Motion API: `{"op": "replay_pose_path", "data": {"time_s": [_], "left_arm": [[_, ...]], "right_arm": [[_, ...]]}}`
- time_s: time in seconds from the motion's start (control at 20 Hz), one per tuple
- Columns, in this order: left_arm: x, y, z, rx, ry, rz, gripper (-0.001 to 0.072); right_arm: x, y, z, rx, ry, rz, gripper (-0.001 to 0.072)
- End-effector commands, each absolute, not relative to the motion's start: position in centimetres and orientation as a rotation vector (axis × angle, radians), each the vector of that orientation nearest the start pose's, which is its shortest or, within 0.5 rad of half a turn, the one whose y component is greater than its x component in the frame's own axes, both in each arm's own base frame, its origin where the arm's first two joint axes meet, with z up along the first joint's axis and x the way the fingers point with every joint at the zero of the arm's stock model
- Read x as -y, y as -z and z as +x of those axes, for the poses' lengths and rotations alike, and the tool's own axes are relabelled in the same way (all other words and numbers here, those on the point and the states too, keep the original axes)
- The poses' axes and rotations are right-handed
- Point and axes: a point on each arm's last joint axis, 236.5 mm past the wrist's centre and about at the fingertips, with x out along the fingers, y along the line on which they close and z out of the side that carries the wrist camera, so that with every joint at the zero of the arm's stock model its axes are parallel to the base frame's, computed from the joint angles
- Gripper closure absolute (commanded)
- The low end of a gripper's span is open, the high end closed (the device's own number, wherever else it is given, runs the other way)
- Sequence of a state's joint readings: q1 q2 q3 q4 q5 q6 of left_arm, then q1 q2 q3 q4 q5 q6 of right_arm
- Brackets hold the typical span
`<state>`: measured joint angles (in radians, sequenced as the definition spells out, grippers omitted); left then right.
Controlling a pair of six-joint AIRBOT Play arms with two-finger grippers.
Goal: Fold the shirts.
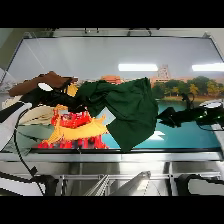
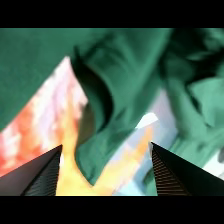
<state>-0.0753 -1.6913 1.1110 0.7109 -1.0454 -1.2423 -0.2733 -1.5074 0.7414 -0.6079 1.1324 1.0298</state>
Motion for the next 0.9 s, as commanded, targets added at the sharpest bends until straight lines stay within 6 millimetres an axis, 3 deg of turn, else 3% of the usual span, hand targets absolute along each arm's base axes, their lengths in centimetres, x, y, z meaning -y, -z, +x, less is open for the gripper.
{"op": "replay_pose_path", "data": {"time_s": [0.0,0.05,0.15,0.25,0.3,0.4,0.45,0.55,0.65,0.75,0.85], "left_arm": [[18.4,13.7,38.3,-1.485,0.400,-0.494,0.0157],[18.8,13.9,38.2,-1.495,0.402,-0.517,0.0267],[19.8,13.7,38.6,-1.499,0.427,-0.530,0.0322],[20.8,12.9,39.0,-1.494,0.466,-0.509,0.0689],[21.4,12.1,39.2,-1.490,0.491,-0.500,0.0680],[21.9,9.6,39.2,-1.506,0.571,-0.474,0.0682],[21.6,7.5,39.2,-1.509,0.608,-0.469,0.0683],[19.8,1.8,39.3,-1.459,0.660,-0.467,0.0684],[17.0,-5.2,39.1,-1.332,0.684,-0.454,0.0684],[14.6,-14.0,38.0,-1.104,0.739,-0.449,0.0682],[12.4,-22.8,36.1,-0.838,0.763,-0.475,0.0681]], "right_arm": [[-12.6,11.5,32.6,-1.417,-0.428,0.872,0.0243],[-13.3,11.2,32.9,-1.403,-0.446,0.880,0.0244],[-14.2,10.8,33.2,-1.388,-0.465,0.900,0.0261],[-14.8,10.0,33.6,-1.361,-0.505,0.918,0.0528],[-15.2,9.5,33.7,-1.351,-0.525,0.940,0.0670],[-15.4,7.2,33.7,-1.335,-0.608,0.958,0.0695],[-14.9,5.2,33.7,-1.316,-0.662,0.971,0.0695],[-12.7,-0.6,34.4,-1.208,-0.752,0.976,0.0695],[-9.1,-8.5,35.4,-0.999,-0.786,0.955,0.0695],[-5.7,-18.4,35.1,-0.699,-0.820,0.926,0.0695],[-3.5,-28.2,32.9,-0.396,-0.854,0.867,0.0695]]}}
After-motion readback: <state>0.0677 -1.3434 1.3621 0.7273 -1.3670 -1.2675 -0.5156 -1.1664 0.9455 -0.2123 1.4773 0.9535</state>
